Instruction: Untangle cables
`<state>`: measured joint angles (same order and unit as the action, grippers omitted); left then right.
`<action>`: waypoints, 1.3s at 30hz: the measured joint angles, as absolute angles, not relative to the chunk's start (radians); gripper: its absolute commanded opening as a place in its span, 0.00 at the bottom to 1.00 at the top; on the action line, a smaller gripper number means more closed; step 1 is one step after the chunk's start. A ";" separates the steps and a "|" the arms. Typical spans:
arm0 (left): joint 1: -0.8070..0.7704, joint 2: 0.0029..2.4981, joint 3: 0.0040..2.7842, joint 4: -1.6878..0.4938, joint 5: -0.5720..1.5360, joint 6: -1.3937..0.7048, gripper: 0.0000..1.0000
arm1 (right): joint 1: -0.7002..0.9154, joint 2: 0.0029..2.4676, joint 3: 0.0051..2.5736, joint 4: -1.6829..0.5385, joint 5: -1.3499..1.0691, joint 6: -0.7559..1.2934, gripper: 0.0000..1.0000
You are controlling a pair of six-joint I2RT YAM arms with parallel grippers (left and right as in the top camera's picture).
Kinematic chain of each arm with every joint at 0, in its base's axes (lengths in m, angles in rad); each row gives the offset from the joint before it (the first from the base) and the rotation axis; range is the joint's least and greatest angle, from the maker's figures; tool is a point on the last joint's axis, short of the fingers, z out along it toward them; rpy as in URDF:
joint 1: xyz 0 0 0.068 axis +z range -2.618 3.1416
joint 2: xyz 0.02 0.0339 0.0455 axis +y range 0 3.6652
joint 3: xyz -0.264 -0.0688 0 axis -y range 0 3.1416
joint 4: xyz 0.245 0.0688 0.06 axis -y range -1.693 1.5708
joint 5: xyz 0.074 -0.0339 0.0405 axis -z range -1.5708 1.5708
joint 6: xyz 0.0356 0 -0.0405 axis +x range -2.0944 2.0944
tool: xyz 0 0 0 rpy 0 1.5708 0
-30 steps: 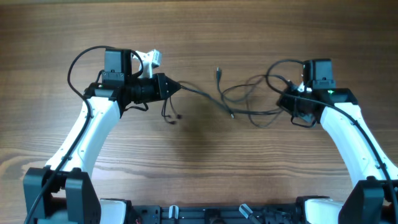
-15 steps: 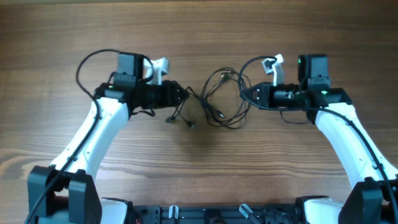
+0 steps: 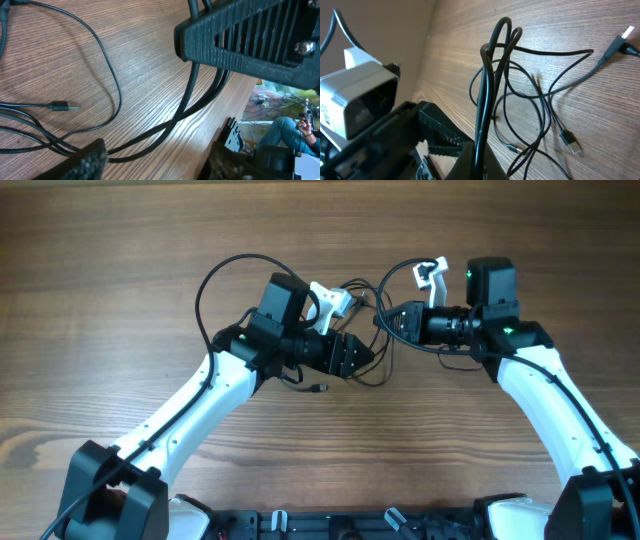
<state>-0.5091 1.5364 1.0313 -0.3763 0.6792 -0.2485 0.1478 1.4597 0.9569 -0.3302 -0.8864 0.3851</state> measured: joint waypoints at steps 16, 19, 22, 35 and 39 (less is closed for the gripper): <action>-0.510 1.565 1.031 -0.283 0.679 -0.237 0.58 | 0.148 1.460 0.957 -0.297 -0.961 0.617 0.04; -0.519 1.604 1.031 -0.283 0.679 -0.237 0.57 | 0.148 1.460 0.957 -0.294 -0.962 0.635 0.04; -0.547 1.625 1.031 -0.283 0.679 -0.236 0.55 | 0.148 1.460 0.957 -0.290 -0.965 0.644 0.04; -0.567 1.649 1.031 -0.283 0.679 -0.221 0.30 | 0.148 1.460 0.957 -0.290 -0.968 0.651 0.04; -0.566 1.649 1.031 -0.284 0.680 -0.219 0.18 | 0.148 1.460 0.957 -0.291 -0.968 0.651 0.04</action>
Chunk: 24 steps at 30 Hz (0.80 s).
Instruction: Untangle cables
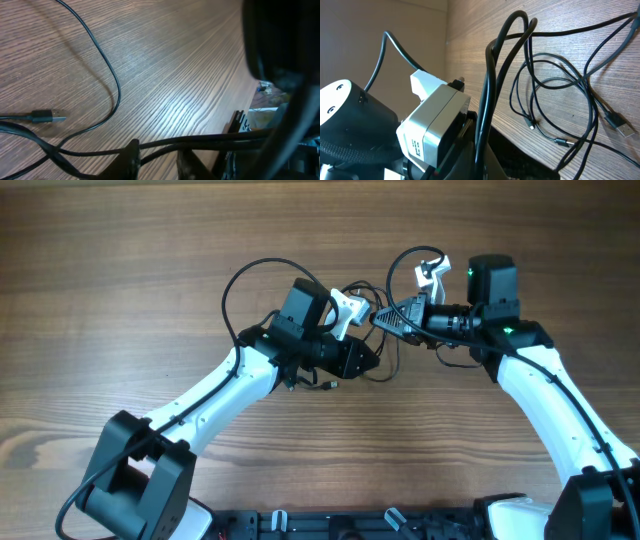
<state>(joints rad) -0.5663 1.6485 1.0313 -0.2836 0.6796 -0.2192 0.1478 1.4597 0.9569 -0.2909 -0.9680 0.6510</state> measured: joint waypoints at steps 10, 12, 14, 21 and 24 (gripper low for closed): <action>-0.566 1.649 1.031 -0.291 0.681 -0.216 0.58 | 0.148 1.460 0.957 -0.292 -0.968 0.651 0.04; -0.566 1.649 1.031 -0.302 0.679 -0.221 0.60 | 0.148 1.460 0.957 -0.292 -0.968 0.651 0.04; -0.566 1.649 1.031 -0.311 0.672 -0.221 0.58 | 0.148 1.460 0.957 -0.292 -0.968 0.651 0.04; -0.566 1.650 1.031 -0.314 0.644 -0.215 0.20 | 0.148 1.460 0.957 -0.293 -0.968 0.651 0.04; -0.566 1.650 1.032 -0.320 0.644 -0.215 0.13 | 0.148 1.460 0.957 -0.294 -0.968 0.651 0.04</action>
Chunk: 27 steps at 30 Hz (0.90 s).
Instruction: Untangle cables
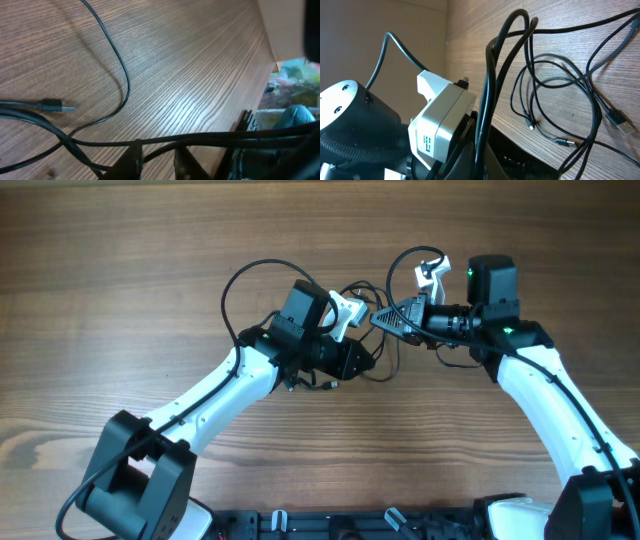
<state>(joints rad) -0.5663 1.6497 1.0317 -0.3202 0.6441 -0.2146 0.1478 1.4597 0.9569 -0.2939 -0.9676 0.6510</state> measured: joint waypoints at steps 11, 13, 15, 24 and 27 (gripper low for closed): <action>-0.521 1.650 1.032 -0.398 0.648 -0.179 0.25 | 0.152 1.460 0.957 -0.435 -0.875 0.625 0.04; -0.503 1.650 1.032 -0.402 0.648 -0.170 0.51 | 0.156 1.460 0.957 -0.455 -0.843 0.616 0.04; -0.488 1.650 1.032 -0.409 0.644 -0.169 0.59 | 0.152 1.460 0.957 -0.460 -0.814 0.605 0.04; -0.562 1.650 1.032 -0.380 0.644 -0.173 0.58 | 0.152 1.460 0.957 -0.403 -0.823 0.655 0.04; -0.592 1.650 1.032 -0.358 0.644 -0.173 0.58 | 0.152 1.460 0.957 -0.384 -0.830 0.674 0.04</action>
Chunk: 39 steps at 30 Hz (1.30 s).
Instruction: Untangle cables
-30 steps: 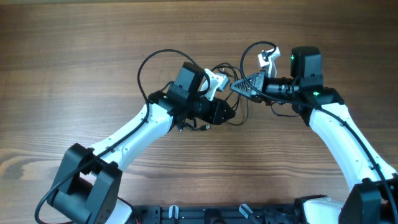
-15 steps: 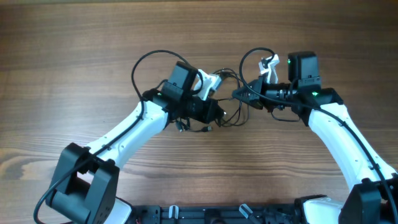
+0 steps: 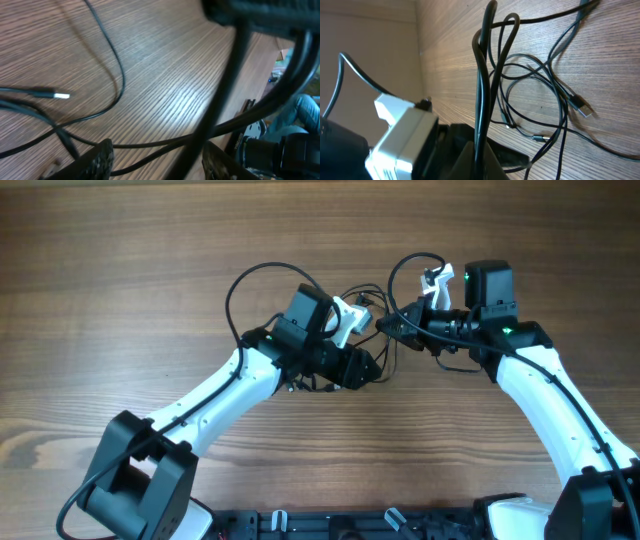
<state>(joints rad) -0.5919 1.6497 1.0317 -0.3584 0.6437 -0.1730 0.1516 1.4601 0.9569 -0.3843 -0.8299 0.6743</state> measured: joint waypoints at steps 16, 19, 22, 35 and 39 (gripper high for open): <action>-0.617 1.650 1.032 -0.276 0.653 -0.171 0.17 | 0.152 1.460 0.957 -0.381 -0.849 0.689 0.04; -0.617 1.650 1.032 -0.278 0.656 -0.170 0.13 | 0.152 1.460 0.957 -0.381 -0.849 0.688 0.04; -0.617 1.650 1.032 -0.284 0.656 -0.169 0.09 | 0.152 1.460 0.957 -0.381 -0.849 0.688 0.04; -0.554 1.650 1.032 -0.388 0.663 -0.169 0.04 | 0.152 1.460 0.957 -0.518 -0.730 0.646 0.52; -0.459 1.651 1.032 -0.432 0.663 -0.169 0.04 | 0.152 1.460 0.958 -0.566 -0.594 0.630 0.55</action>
<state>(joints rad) -0.4591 1.6512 1.0317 -0.4316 0.6628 -0.1692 0.1516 1.4601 0.9577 -0.5659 -0.5938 0.6300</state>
